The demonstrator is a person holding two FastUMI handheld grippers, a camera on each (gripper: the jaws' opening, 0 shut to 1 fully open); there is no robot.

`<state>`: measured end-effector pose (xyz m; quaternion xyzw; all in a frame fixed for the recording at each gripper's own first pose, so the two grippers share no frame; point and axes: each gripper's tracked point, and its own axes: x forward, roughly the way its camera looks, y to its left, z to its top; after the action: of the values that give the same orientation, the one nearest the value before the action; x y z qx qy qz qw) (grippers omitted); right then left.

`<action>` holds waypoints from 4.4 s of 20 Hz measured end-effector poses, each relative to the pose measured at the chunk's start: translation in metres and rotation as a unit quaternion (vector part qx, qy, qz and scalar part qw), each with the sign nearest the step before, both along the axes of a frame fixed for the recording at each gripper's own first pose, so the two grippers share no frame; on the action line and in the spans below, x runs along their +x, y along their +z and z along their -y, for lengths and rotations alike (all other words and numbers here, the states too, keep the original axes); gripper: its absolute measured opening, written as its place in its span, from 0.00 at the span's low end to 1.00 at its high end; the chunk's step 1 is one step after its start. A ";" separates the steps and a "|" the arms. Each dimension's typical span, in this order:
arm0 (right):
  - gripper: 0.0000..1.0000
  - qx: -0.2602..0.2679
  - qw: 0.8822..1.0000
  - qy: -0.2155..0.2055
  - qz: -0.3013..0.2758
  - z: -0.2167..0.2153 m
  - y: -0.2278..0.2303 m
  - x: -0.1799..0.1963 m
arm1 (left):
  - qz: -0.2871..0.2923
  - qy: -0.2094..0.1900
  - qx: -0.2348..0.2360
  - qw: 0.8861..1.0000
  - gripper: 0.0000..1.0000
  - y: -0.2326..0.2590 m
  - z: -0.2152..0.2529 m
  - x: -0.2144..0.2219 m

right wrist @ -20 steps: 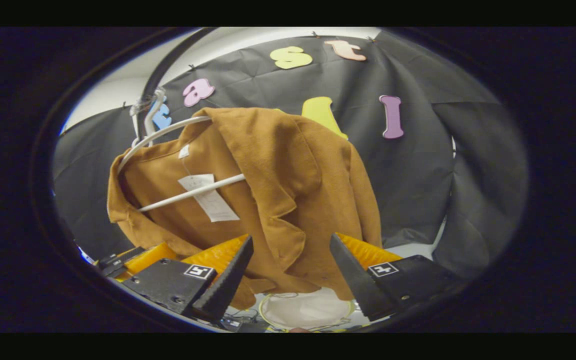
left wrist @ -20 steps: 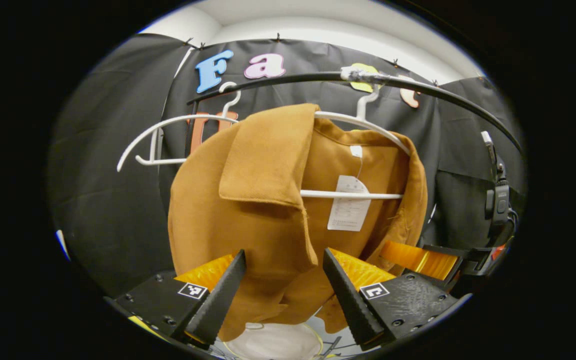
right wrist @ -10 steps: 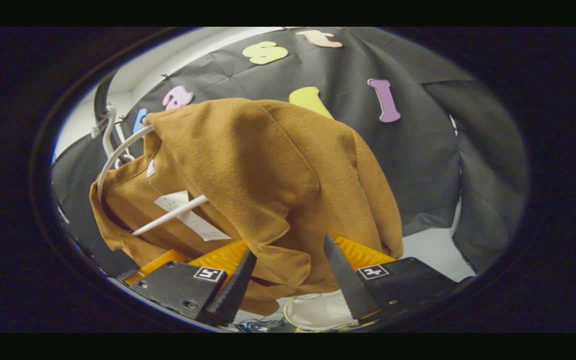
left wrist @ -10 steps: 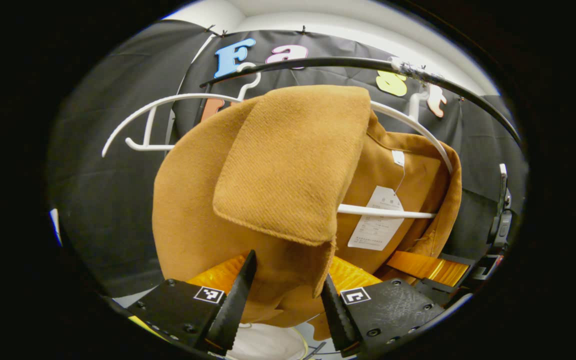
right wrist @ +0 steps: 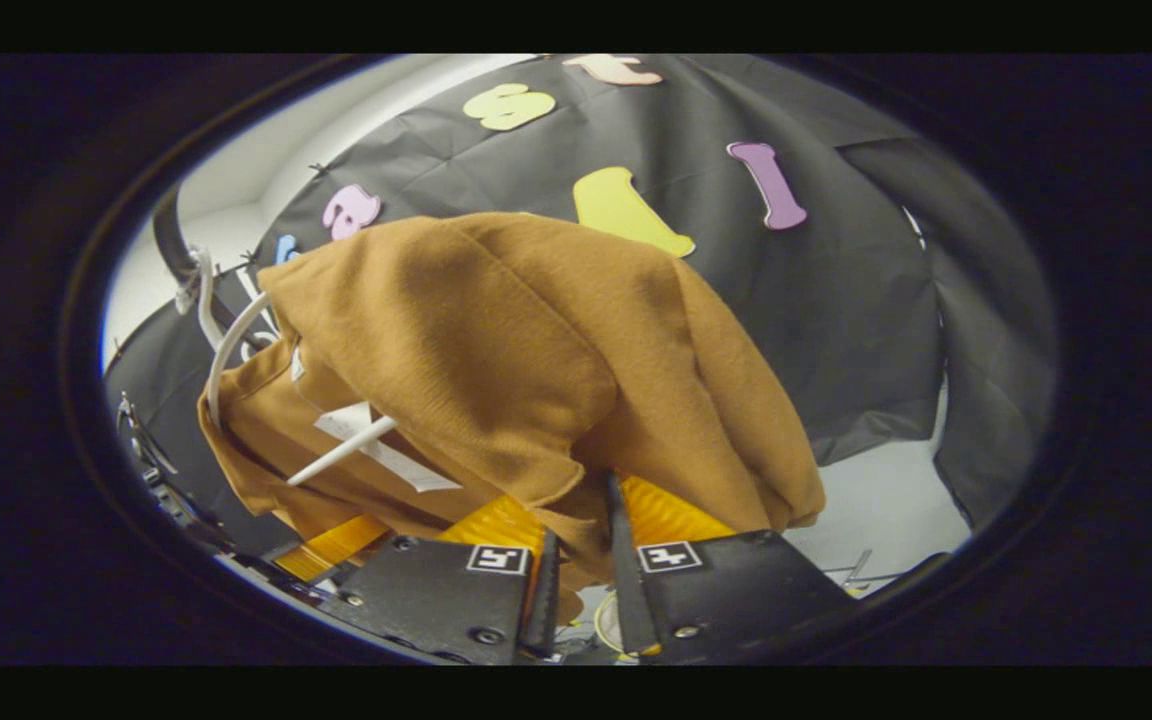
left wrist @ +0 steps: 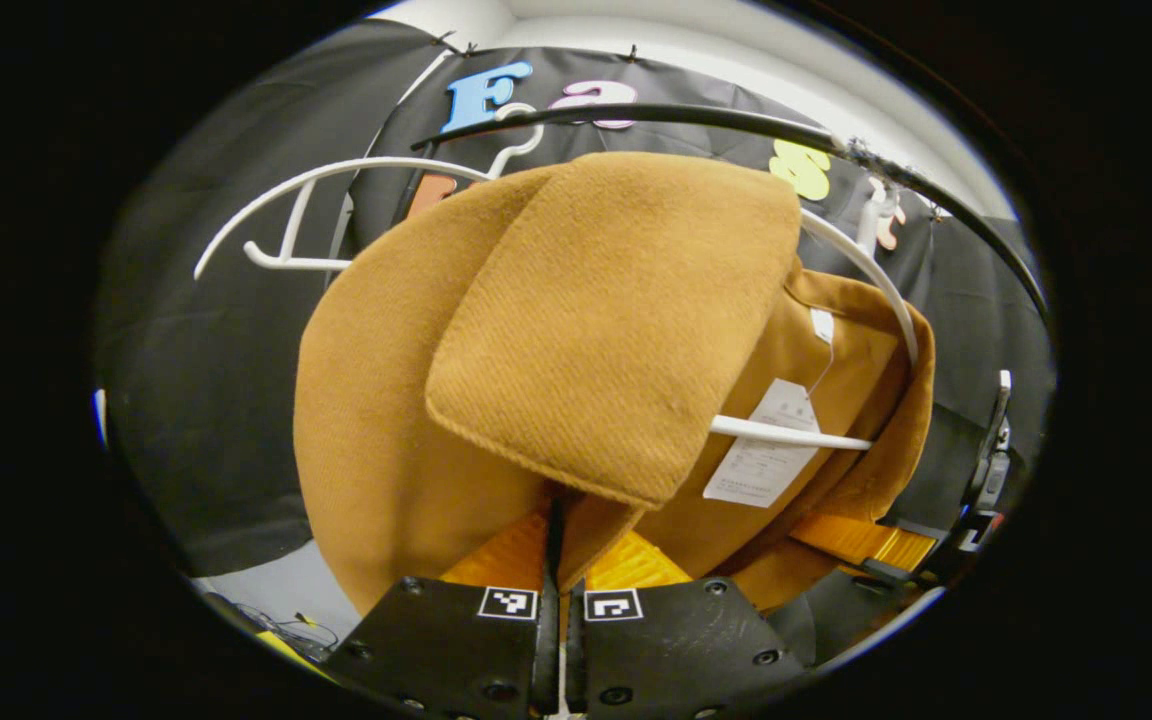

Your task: Grasp the clothes on the hanger with both hands and then place them into the laundry hamper below.

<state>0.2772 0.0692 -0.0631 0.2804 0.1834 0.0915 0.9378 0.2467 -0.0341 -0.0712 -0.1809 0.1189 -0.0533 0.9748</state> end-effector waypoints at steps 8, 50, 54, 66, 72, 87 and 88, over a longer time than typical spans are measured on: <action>0.07 0.063 0.997 0.014 0.030 0.026 0.019 -0.007 | 0.017 -0.029 -0.017 0.999 0.02 0.011 -0.005 -0.016; 0.07 0.374 0.926 0.040 0.032 0.111 0.073 0.051 | 0.021 -0.018 -0.233 0.972 0.01 0.031 -0.128 -0.014; 0.07 0.354 0.934 0.038 0.022 0.113 0.057 0.043 | 0.006 -0.025 -0.231 0.973 0.01 0.008 -0.126 -0.018; 0.07 0.349 0.936 0.024 -0.035 0.101 -0.011 0.007 | -0.052 -0.032 -0.200 0.978 0.01 -0.055 -0.121 -0.059; 0.07 0.286 0.955 0.052 -0.056 0.065 -0.026 -0.029 | -0.071 -0.044 -0.156 0.984 0.01 -0.066 -0.104 -0.092; 0.07 0.177 0.968 0.166 -0.068 -0.052 -0.018 -0.098 | -0.042 -0.152 -0.007 0.987 0.01 -0.039 -0.027 -0.139; 0.07 0.172 0.967 0.173 -0.069 -0.060 -0.015 -0.101 | -0.041 -0.158 -0.002 0.987 0.01 -0.036 -0.022 -0.140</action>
<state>0.1763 0.1290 -0.0786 0.4070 0.2753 0.2630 0.8303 0.1069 -0.0117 -0.1071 -0.1639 0.1853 -0.1999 0.9481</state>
